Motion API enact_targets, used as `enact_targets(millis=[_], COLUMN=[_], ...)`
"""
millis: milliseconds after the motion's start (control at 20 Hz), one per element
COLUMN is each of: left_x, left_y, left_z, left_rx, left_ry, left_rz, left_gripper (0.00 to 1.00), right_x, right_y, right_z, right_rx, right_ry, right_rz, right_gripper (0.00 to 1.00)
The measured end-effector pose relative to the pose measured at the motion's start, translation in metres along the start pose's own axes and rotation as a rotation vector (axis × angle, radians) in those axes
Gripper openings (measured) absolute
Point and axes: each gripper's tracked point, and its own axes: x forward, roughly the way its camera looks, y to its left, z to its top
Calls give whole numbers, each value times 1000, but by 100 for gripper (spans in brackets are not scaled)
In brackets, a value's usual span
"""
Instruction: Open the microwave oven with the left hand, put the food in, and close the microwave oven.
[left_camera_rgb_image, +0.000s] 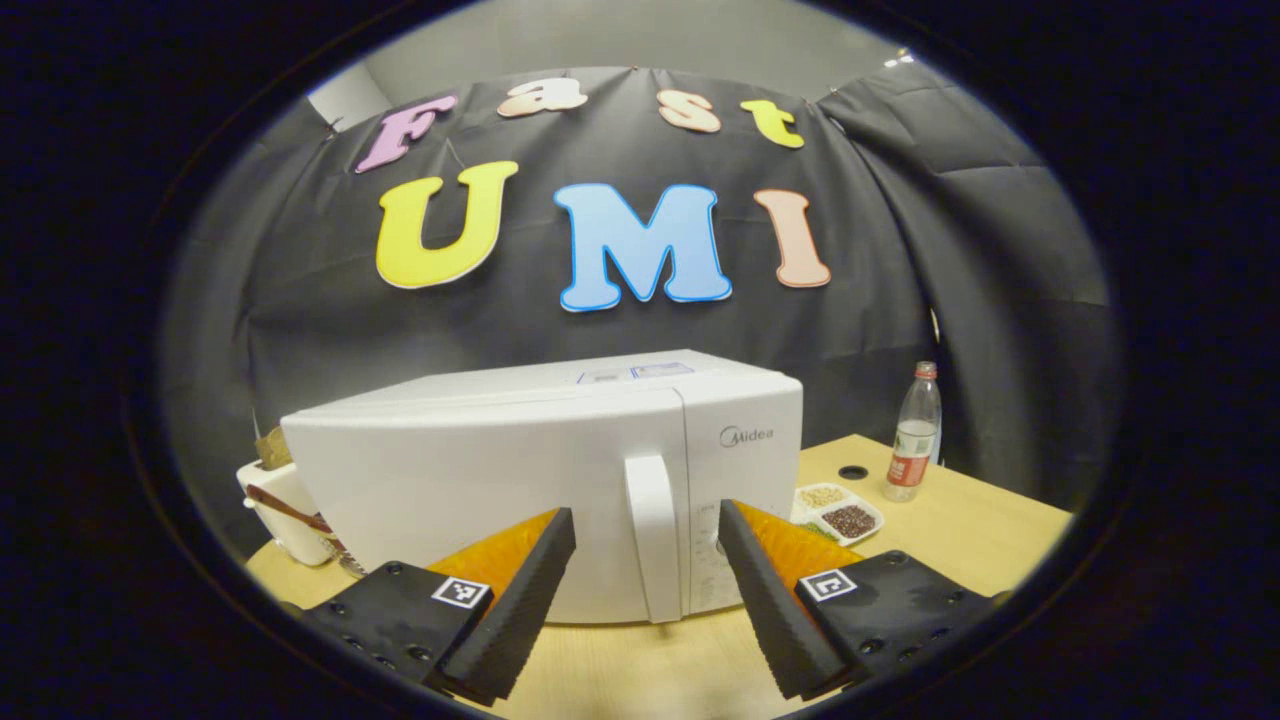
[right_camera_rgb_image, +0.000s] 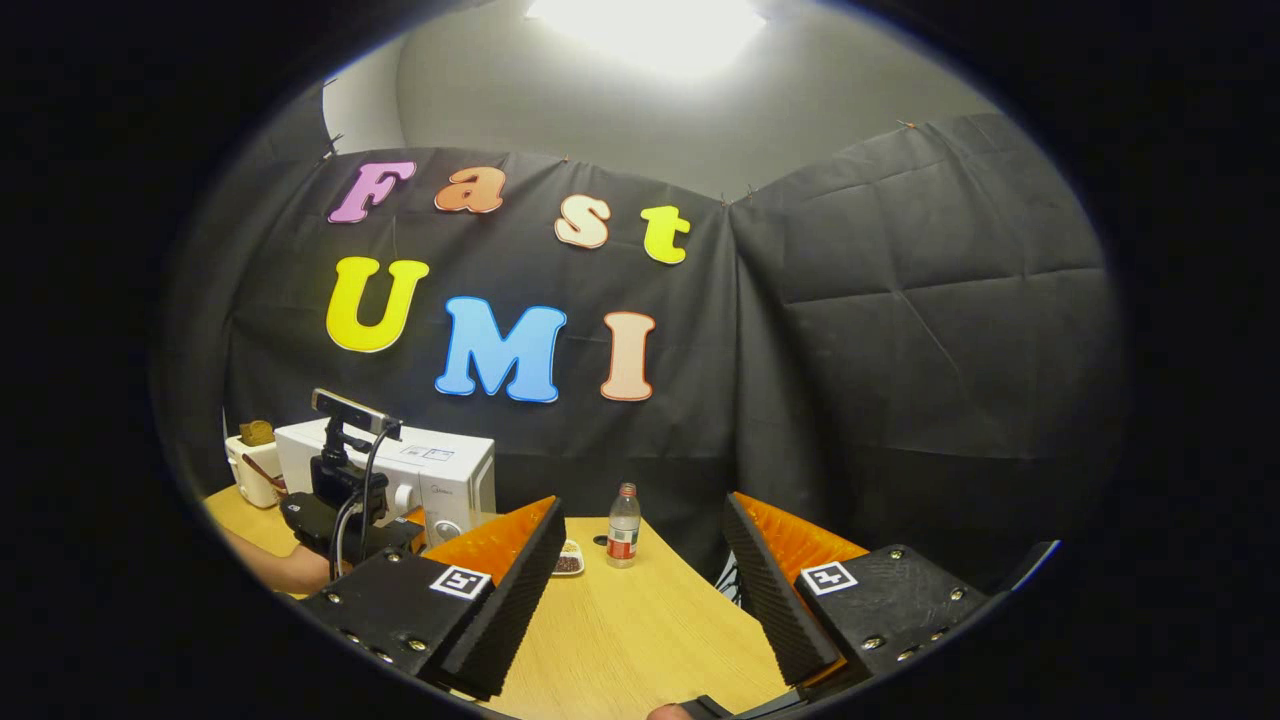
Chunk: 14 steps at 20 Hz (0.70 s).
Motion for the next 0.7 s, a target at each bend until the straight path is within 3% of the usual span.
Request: enact_targets(millis=[250,300,450,700], left_x=[15,16,18,17], left_y=[-6,-4,-5,-6], left_z=[-16,-14,-12,-12], left_rx=[9,9,2,-5], left_ry=[49,45,51,91], left_rz=[4,12,12,4], left_gripper=[82,76,43,29], right_x=[-2,-1,0,5], right_y=[-7,-8,-11,-12], right_z=[-2,-2,-4,-5], right_rx=[-11,-12,-12,3], right_ry=[8,9,11,14], right_rz=[-10,-11,-11,7], right_gripper=[96,97,97,97])
